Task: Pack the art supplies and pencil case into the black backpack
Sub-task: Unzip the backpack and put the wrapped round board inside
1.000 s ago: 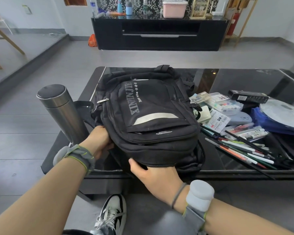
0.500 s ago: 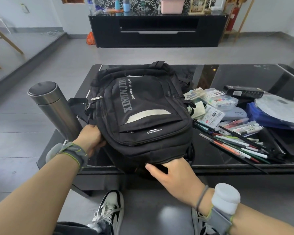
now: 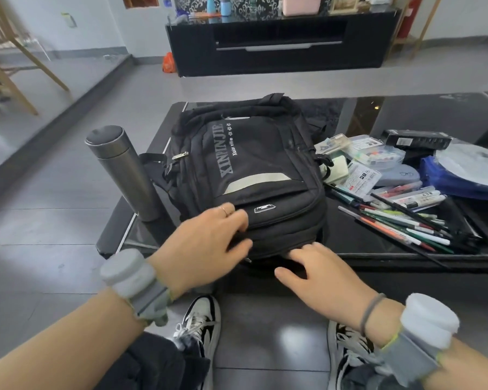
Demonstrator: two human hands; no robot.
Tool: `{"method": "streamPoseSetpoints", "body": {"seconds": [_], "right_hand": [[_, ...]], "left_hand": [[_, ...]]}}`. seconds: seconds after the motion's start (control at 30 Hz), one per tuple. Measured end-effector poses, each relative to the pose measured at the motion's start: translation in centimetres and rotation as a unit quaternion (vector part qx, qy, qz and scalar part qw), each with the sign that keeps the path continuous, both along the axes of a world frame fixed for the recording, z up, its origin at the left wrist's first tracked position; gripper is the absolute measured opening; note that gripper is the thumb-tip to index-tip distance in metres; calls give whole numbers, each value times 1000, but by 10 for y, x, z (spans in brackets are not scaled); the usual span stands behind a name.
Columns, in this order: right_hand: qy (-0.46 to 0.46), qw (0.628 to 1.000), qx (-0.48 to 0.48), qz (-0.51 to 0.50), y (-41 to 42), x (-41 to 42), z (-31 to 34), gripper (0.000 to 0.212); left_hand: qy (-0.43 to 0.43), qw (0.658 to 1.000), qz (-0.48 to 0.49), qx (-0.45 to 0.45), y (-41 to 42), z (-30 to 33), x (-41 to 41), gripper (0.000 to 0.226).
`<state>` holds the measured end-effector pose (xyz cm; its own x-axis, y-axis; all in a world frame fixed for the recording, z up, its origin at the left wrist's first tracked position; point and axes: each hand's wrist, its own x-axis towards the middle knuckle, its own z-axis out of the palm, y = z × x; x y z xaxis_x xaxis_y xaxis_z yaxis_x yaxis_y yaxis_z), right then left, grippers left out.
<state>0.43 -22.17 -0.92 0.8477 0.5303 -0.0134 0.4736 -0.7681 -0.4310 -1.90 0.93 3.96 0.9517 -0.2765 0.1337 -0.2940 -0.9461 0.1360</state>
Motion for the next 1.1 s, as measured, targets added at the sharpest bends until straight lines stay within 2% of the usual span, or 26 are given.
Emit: {"method": "streamPoseSetpoints", "body": {"seconds": [0.07,0.13,0.23,0.33,0.4,0.5,0.7,0.8,0.97,1.1], "right_hand": [[-27,999,-22,-15,-6,-4,5,41],[-29,999,-5,-23,-5,-6,7,41],[-15,998,49,-35,6,-7,8,31],[10,991,121,-60,15,-3,11,22],[13,991,124,-49,18,-1,9,16],[28,993,111,-28,25,-2,2,17],[54,986,150,-43,32,3,-2,16],[67,985,153,-49,35,4,-4,20],[72,981,173,-57,43,4,-4,30],[78,977,190,-57,50,5,-3,25]], "left_hand": [[11,999,-14,49,-1,-11,-5,33],[-7,997,-31,72,0,-21,-2,34],[-53,994,-61,71,3,-27,7,20],[-67,995,-52,58,0,-28,13,26],[-50,996,-46,61,-3,-32,14,35],[-23,993,-72,94,-4,-38,16,34],[-47,992,-104,45,-2,-31,25,13],[-74,990,-121,25,-1,-20,24,12],[-115,980,-156,53,-2,-3,20,13],[-123,980,-149,55,-3,0,18,15]]}}
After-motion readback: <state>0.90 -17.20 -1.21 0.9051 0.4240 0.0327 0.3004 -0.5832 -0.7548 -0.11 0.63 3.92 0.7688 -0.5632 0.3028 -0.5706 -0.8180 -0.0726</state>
